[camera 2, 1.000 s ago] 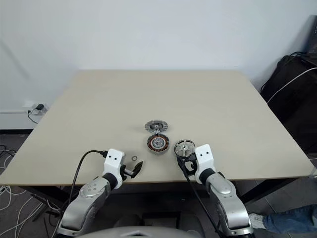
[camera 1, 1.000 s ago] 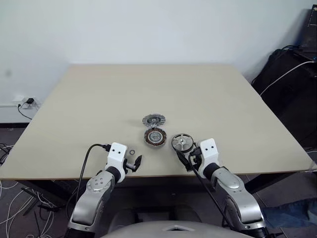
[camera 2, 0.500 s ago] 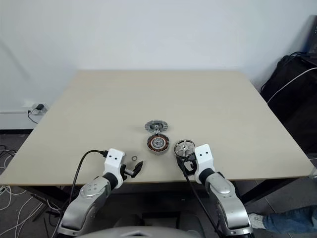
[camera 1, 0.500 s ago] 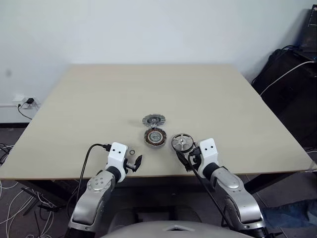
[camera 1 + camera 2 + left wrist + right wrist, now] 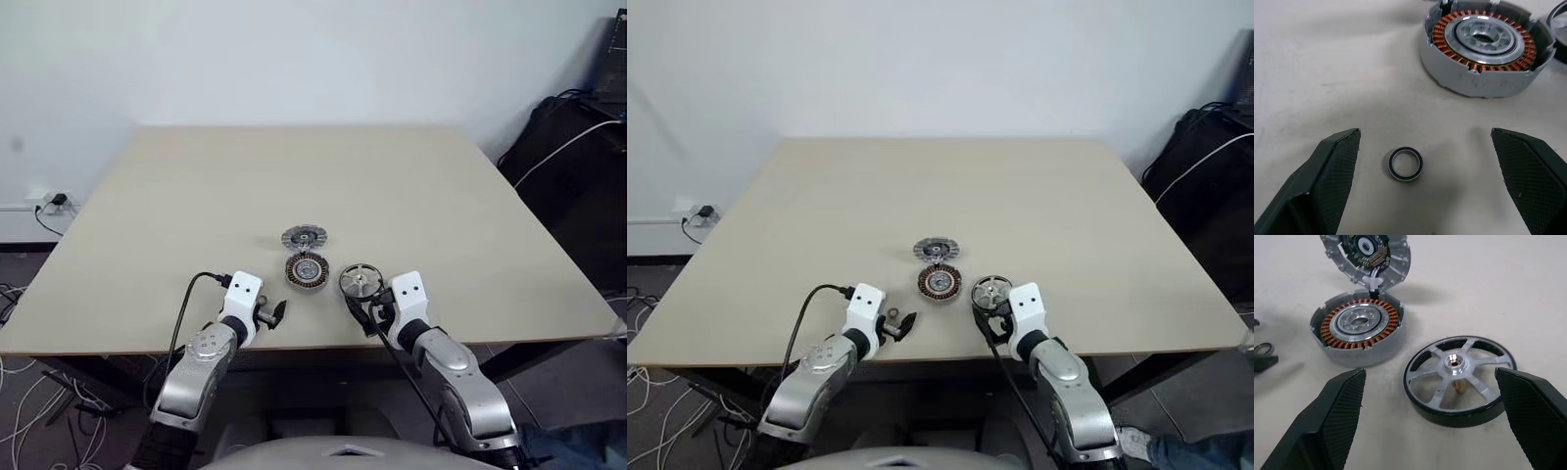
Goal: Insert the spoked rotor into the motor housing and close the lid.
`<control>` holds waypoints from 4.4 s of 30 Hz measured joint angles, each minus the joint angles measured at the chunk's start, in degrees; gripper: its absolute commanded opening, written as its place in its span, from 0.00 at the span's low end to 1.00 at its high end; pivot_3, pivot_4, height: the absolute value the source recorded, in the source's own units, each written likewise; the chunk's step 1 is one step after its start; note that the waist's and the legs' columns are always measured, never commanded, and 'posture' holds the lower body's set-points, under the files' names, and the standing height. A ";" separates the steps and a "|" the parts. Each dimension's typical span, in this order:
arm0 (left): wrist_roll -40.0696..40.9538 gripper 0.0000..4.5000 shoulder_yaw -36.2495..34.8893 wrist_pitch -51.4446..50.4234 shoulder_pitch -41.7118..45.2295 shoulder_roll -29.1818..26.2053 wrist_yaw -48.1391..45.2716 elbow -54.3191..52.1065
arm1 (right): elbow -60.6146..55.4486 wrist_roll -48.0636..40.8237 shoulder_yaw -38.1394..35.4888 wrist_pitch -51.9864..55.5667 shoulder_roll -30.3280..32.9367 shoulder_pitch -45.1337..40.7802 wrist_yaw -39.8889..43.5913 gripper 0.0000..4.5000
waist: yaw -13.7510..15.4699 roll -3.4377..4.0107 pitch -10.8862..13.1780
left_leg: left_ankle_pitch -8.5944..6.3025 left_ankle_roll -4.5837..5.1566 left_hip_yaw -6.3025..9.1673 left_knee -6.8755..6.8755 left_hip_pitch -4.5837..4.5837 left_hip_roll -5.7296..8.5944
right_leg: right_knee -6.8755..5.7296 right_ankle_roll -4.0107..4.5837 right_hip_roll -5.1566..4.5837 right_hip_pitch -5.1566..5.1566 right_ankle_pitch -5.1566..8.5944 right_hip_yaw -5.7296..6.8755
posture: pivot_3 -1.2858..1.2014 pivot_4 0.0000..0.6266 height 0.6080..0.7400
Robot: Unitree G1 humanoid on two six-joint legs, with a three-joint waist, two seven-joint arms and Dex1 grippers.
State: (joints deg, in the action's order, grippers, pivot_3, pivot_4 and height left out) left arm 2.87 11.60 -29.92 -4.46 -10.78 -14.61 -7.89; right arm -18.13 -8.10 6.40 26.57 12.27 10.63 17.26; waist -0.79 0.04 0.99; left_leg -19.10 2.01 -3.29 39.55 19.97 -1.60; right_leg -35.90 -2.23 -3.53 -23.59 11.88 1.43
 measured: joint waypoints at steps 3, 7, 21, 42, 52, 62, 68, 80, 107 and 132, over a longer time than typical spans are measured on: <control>-0.11 1.00 0.10 -0.79 1.14 0.12 -0.04 2.29 | 0.00 0.00 0.00 -0.01 -0.02 -0.03 -0.02 1.00 | 0.01 0.00 0.00 | 0.00 0.00 0.00 0.00 0.00 0.01 | 0.00 0.00 0.00 0.00 0.00 0.00 | 0.52 0.00 1.00; -0.38 1.00 0.21 -1.56 2.49 0.16 -0.13 3.60 | 0.00 0.00 0.01 -0.02 -0.10 -0.03 -0.12 1.00 | 0.02 0.00 0.00 | 0.00 0.00 0.01 0.00 -0.01 0.01 | 0.00 -0.01 0.00 0.02 0.00 0.00 | 0.52 0.00 1.00; -1.76 0.35 -0.39 -3.67 4.46 0.01 0.05 4.99 | 0.00 0.01 -0.01 -0.17 -0.85 0.38 -0.99 1.00 | 0.02 0.07 -0.08 | 0.01 -0.02 0.01 0.00 -0.09 0.01 | -0.02 -0.01 0.00 0.10 -0.01 -0.02 | 0.52 0.00 1.00; -1.62 0.15 -0.23 -5.54 5.02 1.95 0.18 -2.62 | 1.88 0.02 0.56 -0.30 -1.01 -1.10 0.01 1.00 | 0.02 -0.04 -0.01 | 0.01 -0.02 0.02 0.00 -0.01 0.03 | 0.00 0.07 0.00 0.04 -0.05 -0.02 | 0.52 0.00 1.00; -1.73 0.15 4.44 -1.05 16.03 4.99 -3.56 5.00 | 1.96 0.36 0.55 -1.14 -1.79 -1.21 -0.47 1.00 | 0.03 -0.04 -0.01 | 0.01 -0.01 0.03 0.01 -0.03 0.06 | 0.02 -0.02 0.02 0.09 -0.02 -0.01 | 0.52 0.00 1.00; -1.76 0.15 4.45 6.00 25.13 9.00 -4.45 24.01 | 1.92 0.76 0.89 -1.95 -2.88 -0.67 -1.21 1.00 | 0.01 -0.06 0.00 | 0.00 0.02 0.06 0.04 0.05 0.08 | 0.06 0.08 0.02 0.06 -0.11 -0.01 | 0.52 0.00 1.00; -2.24 0.15 3.95 7.99 27.53 9.54 -4.12 28.97 | 1.88 0.76 0.70 -2.35 -3.09 -0.35 -1.68 1.00 | 0.01 -0.07 0.00 | 0.00 0.02 0.06 0.04 0.04 0.08 | 0.06 0.03 0.02 0.07 -0.09 -0.01 | 0.52 0.00 1.00; -2.77 0.15 4.23 6.13 26.30 9.62 -5.39 29.87 | 1.88 0.78 0.51 -2.61 -3.41 -0.34 -2.22 1.00 | 0.00 -0.07 0.00 | 0.00 0.02 0.06 0.04 0.05 0.07 | 0.06 0.06 0.02 0.06 -0.11 0.00 | 0.52 0.00 1.00; -1.14 0.00 3.61 2.38 14.17 8.29 -5.26 6.60 | 1.91 0.85 0.62 -2.70 -3.37 -0.86 -2.09 1.00 | -0.12 -0.05 -0.01 | 0.00 0.02 0.05 0.04 0.01 0.04 | 0.02 0.06 0.01 0.06 -0.11 -0.03 | 0.52 0.00 1.00; -0.65 0.00 1.34 11.50 -7.58 2.69 -2.43 -4.41 | 11.82 7.50 8.64 12.69 -5.02 -20.47 -4.57 0.00 | -0.34 0.00 -0.01 | 0.00 0.01 0.01 0.05 0.01 0.02 | 0.00 0.21 0.01 0.03 -0.18 -0.01 | 0.52 0.00 1.00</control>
State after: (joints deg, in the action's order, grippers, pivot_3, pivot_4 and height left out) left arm 2.22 12.94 -18.41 -12.04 -8.09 -17.04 -12.30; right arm -6.31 -0.60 15.04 39.26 7.25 -9.83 12.69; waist -1.12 0.03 0.98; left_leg -19.09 2.02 -3.28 39.59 19.98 -1.58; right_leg -35.90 -2.02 -3.52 -23.56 11.70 1.41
